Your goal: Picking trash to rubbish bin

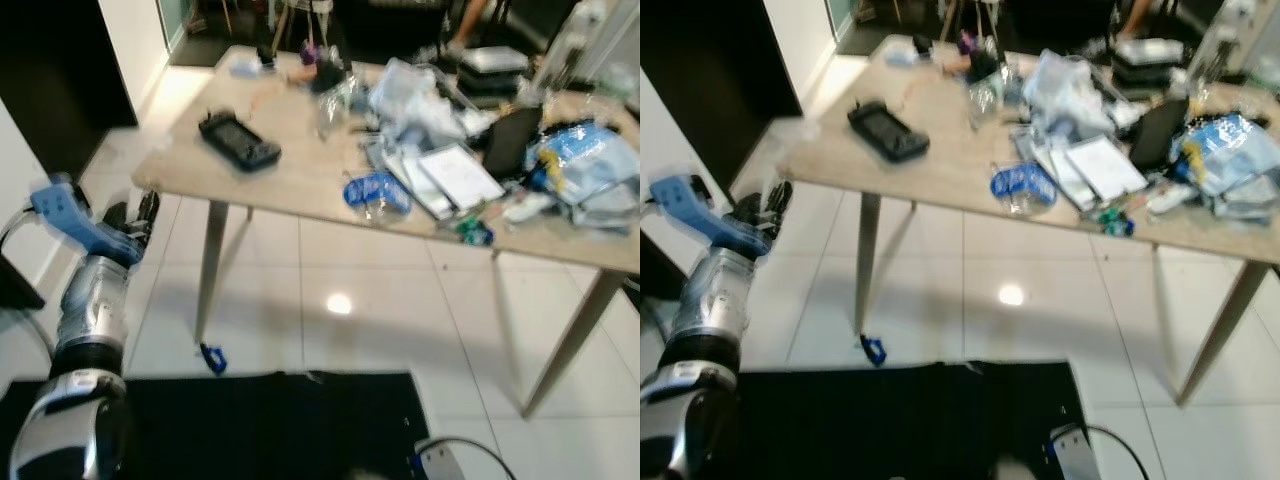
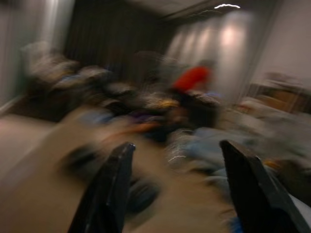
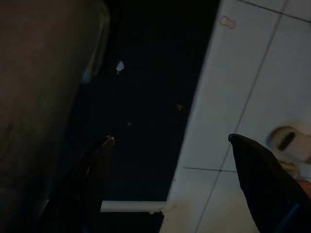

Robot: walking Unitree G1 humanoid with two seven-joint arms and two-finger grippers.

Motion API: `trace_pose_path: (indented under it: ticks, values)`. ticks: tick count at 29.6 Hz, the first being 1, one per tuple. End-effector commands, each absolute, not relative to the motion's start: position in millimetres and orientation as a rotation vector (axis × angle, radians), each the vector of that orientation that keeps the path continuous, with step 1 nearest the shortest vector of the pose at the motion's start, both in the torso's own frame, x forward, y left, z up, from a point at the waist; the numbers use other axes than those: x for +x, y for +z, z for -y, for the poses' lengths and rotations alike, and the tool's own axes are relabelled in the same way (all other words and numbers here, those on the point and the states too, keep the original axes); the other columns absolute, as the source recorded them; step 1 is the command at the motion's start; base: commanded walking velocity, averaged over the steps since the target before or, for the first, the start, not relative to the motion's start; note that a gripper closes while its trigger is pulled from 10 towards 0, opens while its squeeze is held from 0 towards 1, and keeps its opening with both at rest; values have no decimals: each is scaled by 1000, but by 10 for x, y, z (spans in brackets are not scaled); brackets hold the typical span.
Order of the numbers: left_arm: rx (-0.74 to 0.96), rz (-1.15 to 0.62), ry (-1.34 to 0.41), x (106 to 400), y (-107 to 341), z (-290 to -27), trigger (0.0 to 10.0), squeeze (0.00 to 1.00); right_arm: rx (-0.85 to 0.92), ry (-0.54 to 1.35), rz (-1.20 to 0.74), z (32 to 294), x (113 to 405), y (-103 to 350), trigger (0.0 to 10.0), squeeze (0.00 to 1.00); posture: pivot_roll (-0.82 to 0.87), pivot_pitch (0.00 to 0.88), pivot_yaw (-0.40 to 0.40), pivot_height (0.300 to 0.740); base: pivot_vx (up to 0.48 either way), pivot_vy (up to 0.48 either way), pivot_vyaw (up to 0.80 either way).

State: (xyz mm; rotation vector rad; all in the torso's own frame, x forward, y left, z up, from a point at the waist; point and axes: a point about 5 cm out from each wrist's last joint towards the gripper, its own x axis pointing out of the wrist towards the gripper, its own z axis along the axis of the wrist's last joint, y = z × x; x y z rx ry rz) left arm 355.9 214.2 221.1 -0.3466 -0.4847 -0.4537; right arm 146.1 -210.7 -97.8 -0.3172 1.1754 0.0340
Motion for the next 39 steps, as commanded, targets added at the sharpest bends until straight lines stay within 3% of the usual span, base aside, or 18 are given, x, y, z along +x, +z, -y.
trace_pose_path:
  ticks: [1, 8, 14, 16, 25, 29, 35, 39]
  values:
    - [-308, 458, -722, 3443, 2172, -1698, 10000, 0, -315, 22, -1208, 2149, 1387, -998, 10000, 0, -60, 113, 25, 740, 379, 0, -769]
    - [-186, 416, -974, 3268, 2102, -1297, 10000, 0, -310, 17, -1204, 2145, 1388, -998, 10000, 0, -65, 117, 28, 740, 376, 0, -762]
    - [-105, 364, -1056, 3167, 2056, -1231, 10000, 0, -302, 14, -1205, 2144, 1387, -998, 10000, 0, -62, 122, 25, 740, 375, 0, -620]
    - [19, 329, -1078, 3108, 2014, -1166, 10000, 0, -308, 19, -1206, 2146, 1390, -997, 10000, 0, -62, 122, 25, 740, 364, 0, 0]
    - [165, 276, -1146, 3015, 1920, -1060, 10000, 0, -307, 22, -1206, 2146, 1395, -995, 10000, 0, -60, 127, 24, 740, 348, 0, 0]
    - [337, 215, -1244, 2905, 1839, -1028, 10000, 0, -313, 26, -1209, 2145, 1400, -994, 10000, 0, -56, 127, 23, 740, 307, 0, 0]
    - [445, 134, -1369, 2729, 1764, -981, 10000, 0, -322, 33, -1212, 2142, 1405, -993, 10000, 0, -54, 130, 28, 740, 95, 0, 0]
    - [456, 119, -1306, 2799, 1764, -990, 10000, 0, -323, 33, -1213, 2141, 1407, -993, 10000, 0, -54, 130, 28, 740, 0, 0, 0]
